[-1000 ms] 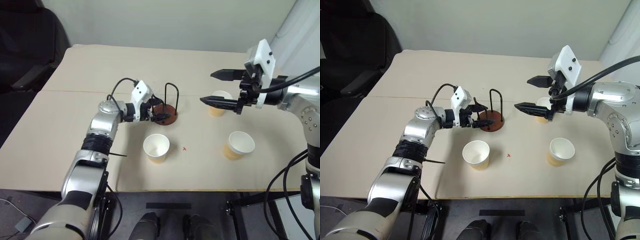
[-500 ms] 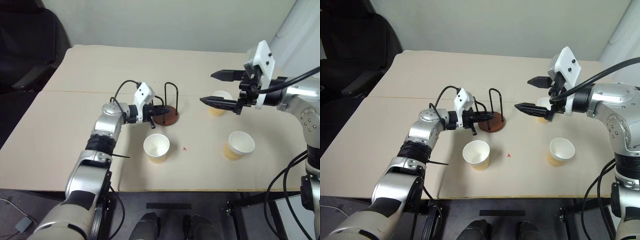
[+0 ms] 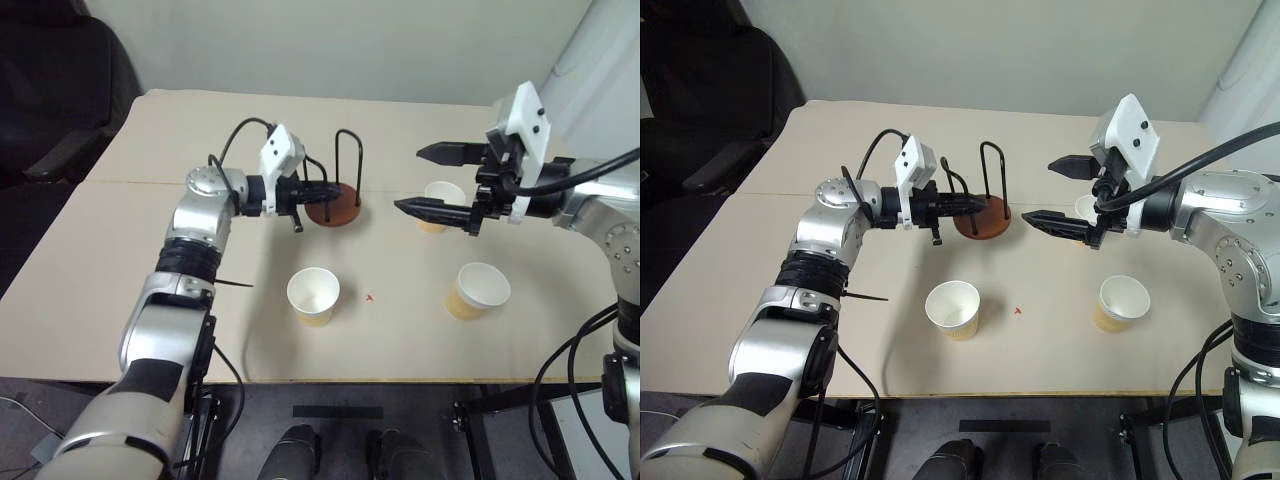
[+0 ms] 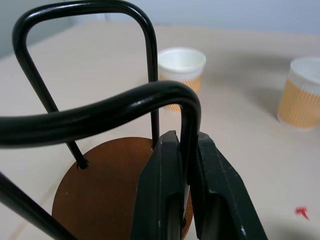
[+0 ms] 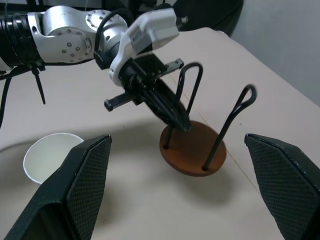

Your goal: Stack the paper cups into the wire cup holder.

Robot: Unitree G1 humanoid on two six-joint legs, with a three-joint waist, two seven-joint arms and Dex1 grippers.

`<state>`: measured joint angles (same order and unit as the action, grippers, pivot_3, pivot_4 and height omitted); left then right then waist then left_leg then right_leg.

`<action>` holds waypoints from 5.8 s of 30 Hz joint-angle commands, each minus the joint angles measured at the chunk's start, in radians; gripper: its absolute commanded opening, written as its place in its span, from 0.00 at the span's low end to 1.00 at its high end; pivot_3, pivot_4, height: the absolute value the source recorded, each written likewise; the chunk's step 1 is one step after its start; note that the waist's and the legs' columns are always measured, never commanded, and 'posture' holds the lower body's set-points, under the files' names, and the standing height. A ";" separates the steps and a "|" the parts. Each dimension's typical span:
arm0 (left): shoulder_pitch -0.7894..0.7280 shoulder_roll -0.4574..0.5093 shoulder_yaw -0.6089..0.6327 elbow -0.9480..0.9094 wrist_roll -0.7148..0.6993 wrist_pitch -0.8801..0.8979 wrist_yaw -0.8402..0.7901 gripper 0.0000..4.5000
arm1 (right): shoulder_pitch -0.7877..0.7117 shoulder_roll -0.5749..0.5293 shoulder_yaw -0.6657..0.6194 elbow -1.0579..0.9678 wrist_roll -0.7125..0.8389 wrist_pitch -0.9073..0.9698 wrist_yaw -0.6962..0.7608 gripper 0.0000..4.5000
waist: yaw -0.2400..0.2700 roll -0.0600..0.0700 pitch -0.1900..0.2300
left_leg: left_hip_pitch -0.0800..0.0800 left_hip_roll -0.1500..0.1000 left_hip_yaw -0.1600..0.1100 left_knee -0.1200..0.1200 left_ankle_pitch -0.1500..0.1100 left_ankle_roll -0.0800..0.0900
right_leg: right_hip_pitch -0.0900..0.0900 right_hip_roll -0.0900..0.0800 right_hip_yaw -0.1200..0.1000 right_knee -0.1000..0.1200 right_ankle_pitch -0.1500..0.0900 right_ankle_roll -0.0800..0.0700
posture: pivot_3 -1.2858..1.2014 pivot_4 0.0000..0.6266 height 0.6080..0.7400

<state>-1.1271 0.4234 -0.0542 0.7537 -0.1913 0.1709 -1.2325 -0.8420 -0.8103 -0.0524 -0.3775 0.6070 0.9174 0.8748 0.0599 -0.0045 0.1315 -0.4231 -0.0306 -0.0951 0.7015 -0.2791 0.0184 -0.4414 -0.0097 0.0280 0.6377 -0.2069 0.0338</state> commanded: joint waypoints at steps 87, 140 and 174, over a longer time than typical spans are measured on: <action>0.101 -0.038 -0.290 -0.329 0.016 0.116 -0.361 0.99 | 0.391 -0.410 -0.345 -0.149 0.162 0.050 0.009 0.97 | 0.013 0.001 0.000 | 0.002 0.000 0.005 0.003 -0.001 0.002 | 0.001 -0.001 0.003 0.007 -0.002 0.004 | 0.52 0.24 1.00; -0.064 0.181 -0.121 -0.133 -0.038 0.175 -0.374 0.99 | 0.233 -0.376 -0.160 -0.010 0.074 -0.072 0.036 0.97 | 0.005 0.001 0.000 | 0.002 0.000 0.004 0.002 -0.001 0.003 | 0.001 -0.001 0.003 0.006 -0.002 0.004 | 0.52 0.24 1.00; 0.071 0.320 -0.061 -0.393 -0.120 0.306 -0.302 0.99 | -0.189 -0.041 0.390 0.774 -0.696 -0.723 0.234 0.97 | -0.014 0.001 0.000 | 0.002 0.000 0.002 -0.001 0.000 0.005 | 0.000 -0.002 0.001 0.005 -0.002 0.003 | 0.52 0.24 1.00</action>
<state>-1.0484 0.7306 -0.1462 0.3814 -0.2999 0.4848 -1.5392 -1.0009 -0.8473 0.3346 0.3665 -0.0456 0.2470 1.1184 0.0464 -0.0032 0.1314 -0.4206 -0.0309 -0.0928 0.7006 -0.2795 0.0232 -0.4411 -0.0119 0.0293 0.6427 -0.2085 0.0363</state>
